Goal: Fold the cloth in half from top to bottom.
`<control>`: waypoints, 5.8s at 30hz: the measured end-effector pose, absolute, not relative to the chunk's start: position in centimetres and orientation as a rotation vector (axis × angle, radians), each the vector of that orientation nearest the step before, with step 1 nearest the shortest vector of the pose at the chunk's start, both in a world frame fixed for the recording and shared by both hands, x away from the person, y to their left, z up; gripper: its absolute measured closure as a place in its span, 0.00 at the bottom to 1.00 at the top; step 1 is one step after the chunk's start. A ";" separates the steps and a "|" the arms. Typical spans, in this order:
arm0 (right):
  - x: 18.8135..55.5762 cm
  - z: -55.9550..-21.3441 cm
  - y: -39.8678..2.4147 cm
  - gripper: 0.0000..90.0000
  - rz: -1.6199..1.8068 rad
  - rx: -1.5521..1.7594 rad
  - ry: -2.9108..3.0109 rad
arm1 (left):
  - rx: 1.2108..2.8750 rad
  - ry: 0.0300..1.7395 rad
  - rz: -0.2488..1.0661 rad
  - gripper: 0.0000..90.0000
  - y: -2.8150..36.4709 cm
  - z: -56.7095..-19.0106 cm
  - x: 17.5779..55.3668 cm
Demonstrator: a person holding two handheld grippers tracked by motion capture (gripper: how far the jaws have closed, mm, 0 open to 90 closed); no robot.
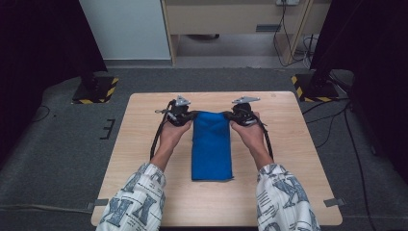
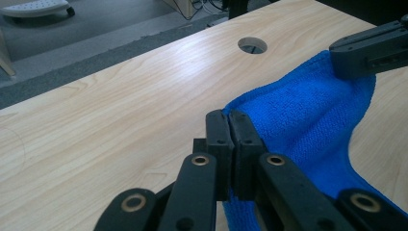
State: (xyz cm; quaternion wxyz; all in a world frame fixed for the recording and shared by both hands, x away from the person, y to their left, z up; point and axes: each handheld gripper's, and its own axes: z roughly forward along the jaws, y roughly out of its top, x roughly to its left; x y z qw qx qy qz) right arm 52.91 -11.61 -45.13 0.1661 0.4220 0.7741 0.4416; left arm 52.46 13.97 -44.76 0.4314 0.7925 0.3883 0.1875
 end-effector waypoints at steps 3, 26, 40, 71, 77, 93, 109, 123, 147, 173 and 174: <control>52.3 -45.3 -11.8 0.96 1.262 1.191 2.206 | 1.971 0.965 0.467 0.98 13.9 -44.8 51.9; 47.6 -45.1 -12.1 0.96 1.278 1.126 2.241 | 2.014 0.911 0.450 0.98 14.1 -44.3 47.4; 45.5 -45.8 -12.3 0.96 1.281 1.101 2.272 | 2.025 0.898 0.412 0.98 14.5 -45.0 45.3; 41.3 -48.3 -13.6 0.95 1.309 1.075 2.314 | 2.041 0.822 0.346 0.98 14.4 -46.7 41.2; 40.4 -48.0 -13.7 0.95 1.316 1.049 2.320 | 2.054 0.814 0.337 0.98 14.6 -47.0 40.7; 39.1 -49.7 -13.2 0.94 1.274 1.028 2.377 | 2.074 0.824 0.288 0.97 15.1 -49.1 39.4; 38.4 -50.5 -13.4 0.93 1.264 1.027 2.393 | 2.096 0.824 0.255 0.97 15.0 -50.0 38.5; 37.1 -51.0 -13.9 0.89 1.270 1.021 2.424 | 2.109 0.796 0.228 0.88 15.3 -50.4 37.2; 35.0 -51.0 -14.4 0.74 1.289 1.015 2.482 | 2.064 0.768 0.216 0.69 16.9 -49.3 35.9; 38.3 -50.6 -14.2 0.27 1.233 1.127 2.348 | 2.143 0.843 0.328 0.42 16.3 -49.9 37.5; 38.6 -50.6 -14.2 0.24 1.227 1.135 2.348 | 2.137 0.860 0.325 0.38 16.4 -49.8 37.8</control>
